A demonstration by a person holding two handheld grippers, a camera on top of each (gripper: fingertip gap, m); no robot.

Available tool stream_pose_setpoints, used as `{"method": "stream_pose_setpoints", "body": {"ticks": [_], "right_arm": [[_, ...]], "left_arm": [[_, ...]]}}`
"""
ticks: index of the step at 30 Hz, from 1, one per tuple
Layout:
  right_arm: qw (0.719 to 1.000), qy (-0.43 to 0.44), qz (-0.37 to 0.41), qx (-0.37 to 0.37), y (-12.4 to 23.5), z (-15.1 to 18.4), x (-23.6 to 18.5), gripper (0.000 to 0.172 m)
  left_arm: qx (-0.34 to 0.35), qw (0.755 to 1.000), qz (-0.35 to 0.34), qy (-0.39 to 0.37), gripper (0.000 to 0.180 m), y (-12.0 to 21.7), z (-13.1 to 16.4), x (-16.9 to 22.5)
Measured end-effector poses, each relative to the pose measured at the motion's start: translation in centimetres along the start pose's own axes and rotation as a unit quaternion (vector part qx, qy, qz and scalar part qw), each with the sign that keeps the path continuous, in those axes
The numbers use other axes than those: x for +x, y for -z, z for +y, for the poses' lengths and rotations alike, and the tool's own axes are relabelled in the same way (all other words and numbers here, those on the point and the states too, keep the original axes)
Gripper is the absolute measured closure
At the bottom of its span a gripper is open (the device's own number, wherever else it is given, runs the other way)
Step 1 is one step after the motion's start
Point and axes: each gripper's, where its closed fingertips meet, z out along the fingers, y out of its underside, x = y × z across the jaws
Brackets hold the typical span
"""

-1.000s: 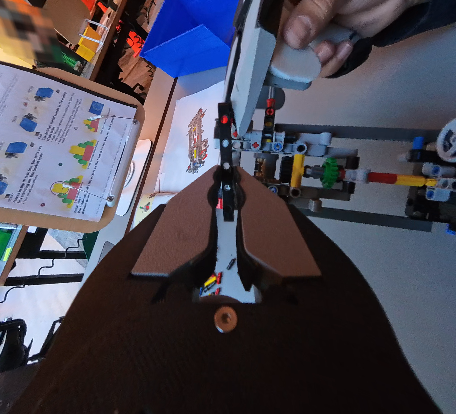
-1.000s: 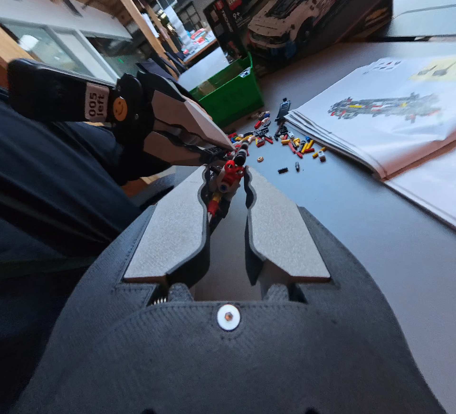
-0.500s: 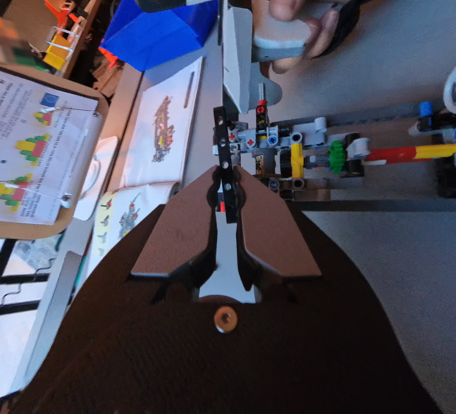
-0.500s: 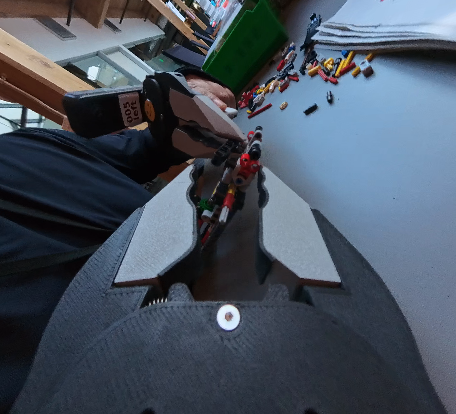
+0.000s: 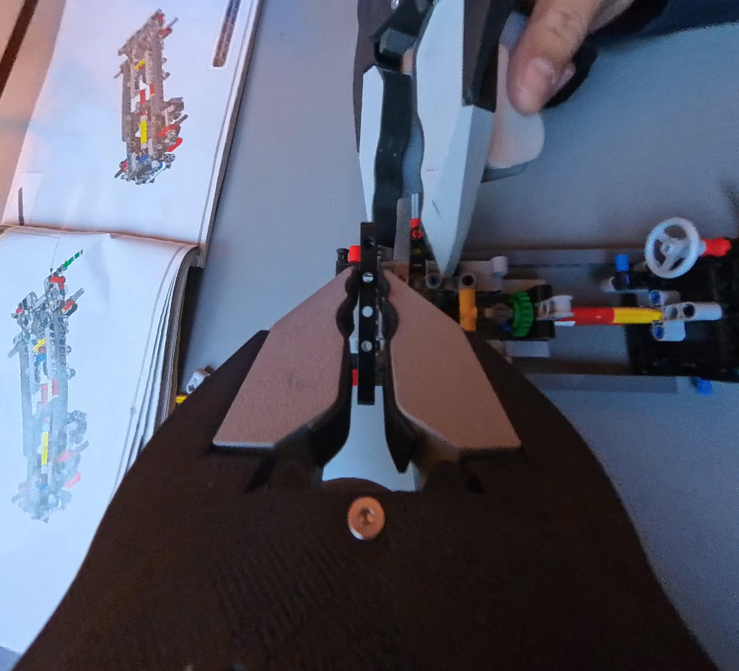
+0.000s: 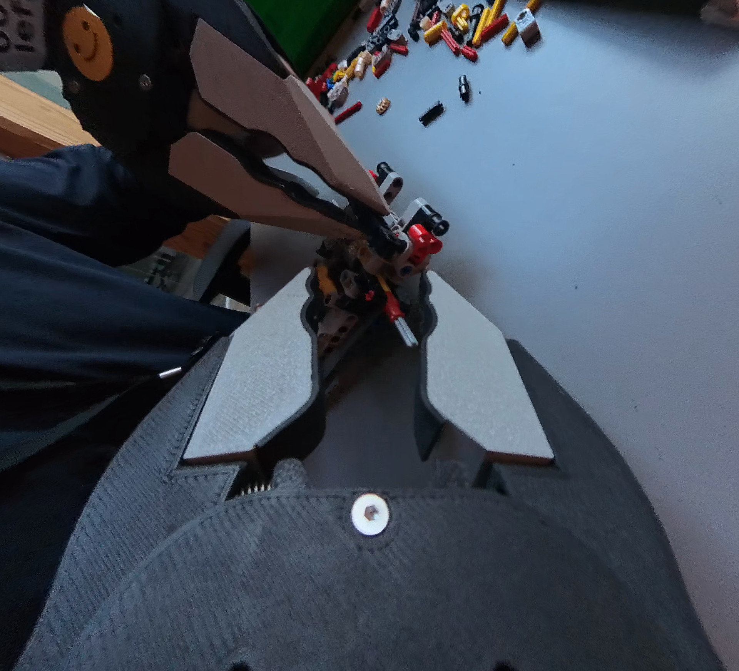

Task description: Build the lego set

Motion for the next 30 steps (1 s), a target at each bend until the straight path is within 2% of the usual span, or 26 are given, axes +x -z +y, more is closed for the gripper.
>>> {"method": "stream_pose_setpoints", "body": {"ticks": [4,9,11,15,18,20,24,27,30], "right_arm": [[0.998,0.043,0.041,-0.019,1.0,0.0,1.3,0.132],[0.988,0.137,0.066,-0.002,3.5,-2.1,1.8,0.144],[0.978,0.198,0.062,-0.033,3.4,-2.2,1.7,0.145],[0.944,0.305,0.081,-0.095,2.5,-2.0,2.8,0.16],[0.921,0.359,0.091,-0.118,2.0,-1.9,3.4,0.161],[0.919,0.366,0.084,-0.121,1.6,-1.9,3.4,0.157],[0.926,0.354,0.052,-0.12,1.0,-1.4,3.3,0.163],[0.929,0.342,0.052,-0.135,1.0,-0.8,3.5,0.16],[0.929,0.341,0.053,-0.133,1.5,-0.7,3.6,0.169]], "left_arm": [[-0.03,0.999,0.015,0.013,0.174,-0.8,0.7,-0.3],[-0.042,0.998,0.029,0.029,0.175,-1.2,0.9,-0.5],[-0.04,0.998,0.038,0.04,0.175,-1.3,0.8,-0.6],[-0.042,0.996,0.054,0.063,0.174,-1.3,0.7,-0.6],[-0.044,0.996,0.049,0.064,0.172,-1.5,0.8,-0.5],[-0.047,0.996,0.038,0.058,0.174,-1.7,1.0,-0.6],[-0.041,0.997,0.032,0.052,0.174,-1.8,1.0,-0.7],[-0.027,0.997,0.035,0.061,0.17,-1.6,0.7,-0.7],[-0.006,0.996,0.043,0.076,0.171,-1.5,0.1,-0.5]]}}
